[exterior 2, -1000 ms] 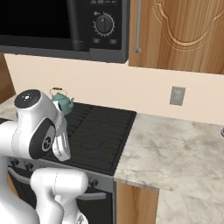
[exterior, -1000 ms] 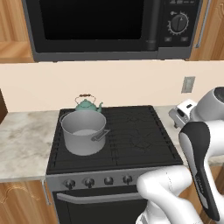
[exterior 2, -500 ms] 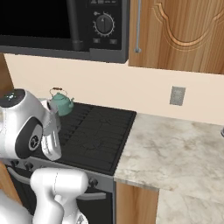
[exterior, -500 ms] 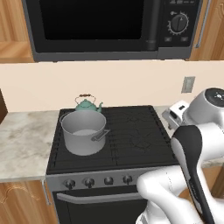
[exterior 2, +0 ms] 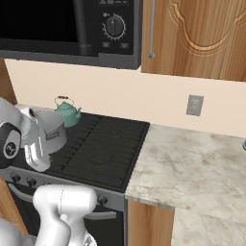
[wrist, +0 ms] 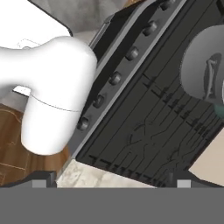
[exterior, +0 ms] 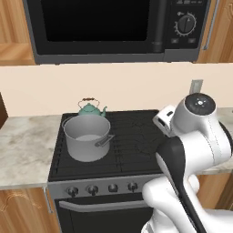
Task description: Pick the kettle from the cabinet and place it on a stove burner. Then pick the pot from the counter and place it on another stove burner. Finally, turn both burners on.
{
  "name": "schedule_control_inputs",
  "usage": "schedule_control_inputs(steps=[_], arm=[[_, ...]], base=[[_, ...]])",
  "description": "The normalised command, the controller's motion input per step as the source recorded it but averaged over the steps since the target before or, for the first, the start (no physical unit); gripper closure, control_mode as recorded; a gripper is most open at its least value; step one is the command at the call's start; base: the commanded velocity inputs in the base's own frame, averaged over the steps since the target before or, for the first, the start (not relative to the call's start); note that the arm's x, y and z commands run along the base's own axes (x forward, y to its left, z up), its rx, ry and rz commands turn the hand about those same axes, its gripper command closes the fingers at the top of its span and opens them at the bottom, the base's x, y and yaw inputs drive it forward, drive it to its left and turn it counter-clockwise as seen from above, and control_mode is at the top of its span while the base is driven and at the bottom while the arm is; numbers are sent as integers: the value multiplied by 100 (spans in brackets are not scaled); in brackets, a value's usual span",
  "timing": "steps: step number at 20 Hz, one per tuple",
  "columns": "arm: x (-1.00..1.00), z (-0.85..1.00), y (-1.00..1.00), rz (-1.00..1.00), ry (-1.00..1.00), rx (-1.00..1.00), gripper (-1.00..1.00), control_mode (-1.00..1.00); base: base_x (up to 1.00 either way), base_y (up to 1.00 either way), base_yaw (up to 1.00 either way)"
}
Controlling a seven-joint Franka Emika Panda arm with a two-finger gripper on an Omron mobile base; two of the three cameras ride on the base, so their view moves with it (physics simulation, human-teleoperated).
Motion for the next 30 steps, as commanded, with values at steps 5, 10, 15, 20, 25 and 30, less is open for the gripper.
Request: schedule_control_inputs(steps=[5,10,15,20,25,30], arm=[[-4,6,36,2,0,-12,-100,-100],[-8,0,36,4,0,-11,-100,-100],[-19,-4,31,6,0,-9,-100,-100],[-8,-18,19,3,0,-10,-100,-100],[-15,-27,24,0,0,-12,-100,-100],[-17,-32,37,1,0,-15,-100,-100]], base=[[0,0,0],[0,0,0],[0,0,0],[0,0,0],[0,0,0],[0,0,0]])
